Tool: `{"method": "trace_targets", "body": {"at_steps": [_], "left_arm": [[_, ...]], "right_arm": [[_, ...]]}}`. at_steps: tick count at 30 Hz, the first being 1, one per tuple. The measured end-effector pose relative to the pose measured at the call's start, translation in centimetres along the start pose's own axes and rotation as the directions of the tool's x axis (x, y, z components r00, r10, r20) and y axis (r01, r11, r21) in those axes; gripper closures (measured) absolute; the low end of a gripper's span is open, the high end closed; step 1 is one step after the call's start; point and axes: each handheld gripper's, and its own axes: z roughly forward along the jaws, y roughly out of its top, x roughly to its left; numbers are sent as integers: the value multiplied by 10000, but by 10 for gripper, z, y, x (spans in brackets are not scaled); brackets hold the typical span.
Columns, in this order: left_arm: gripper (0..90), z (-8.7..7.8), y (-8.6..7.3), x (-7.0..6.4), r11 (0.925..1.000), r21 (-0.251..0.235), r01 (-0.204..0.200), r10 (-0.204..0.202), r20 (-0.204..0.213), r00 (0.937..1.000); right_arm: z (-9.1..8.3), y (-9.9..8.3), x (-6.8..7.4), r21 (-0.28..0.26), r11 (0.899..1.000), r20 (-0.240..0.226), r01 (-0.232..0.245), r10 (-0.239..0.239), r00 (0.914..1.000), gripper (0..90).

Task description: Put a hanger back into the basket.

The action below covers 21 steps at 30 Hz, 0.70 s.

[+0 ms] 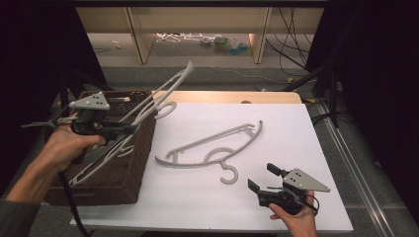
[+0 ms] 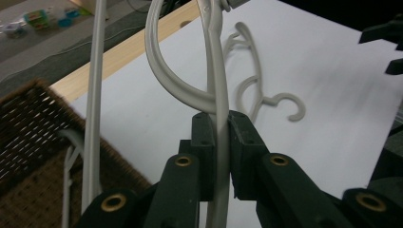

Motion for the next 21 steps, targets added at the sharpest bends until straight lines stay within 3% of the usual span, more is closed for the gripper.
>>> {"method": "trace_targets", "body": {"at_steps": [5,10,21], "left_arm": [[817,-16,-20,12,9999,61,142,-139,-356,9993],[816,-28,-36,22,9989,325,336,-310,-751,9967],[817,-35,-62,36,9967,539,604,-539,-1153,9919]], "right_arm": [[-1,0,0,186,9998,145,33,-36,9999,157],[1,-1,1,-62,10000,73,15,-14,10000,157],[1,0,0,-5,10000,152,26,-26,9999,157]]}}
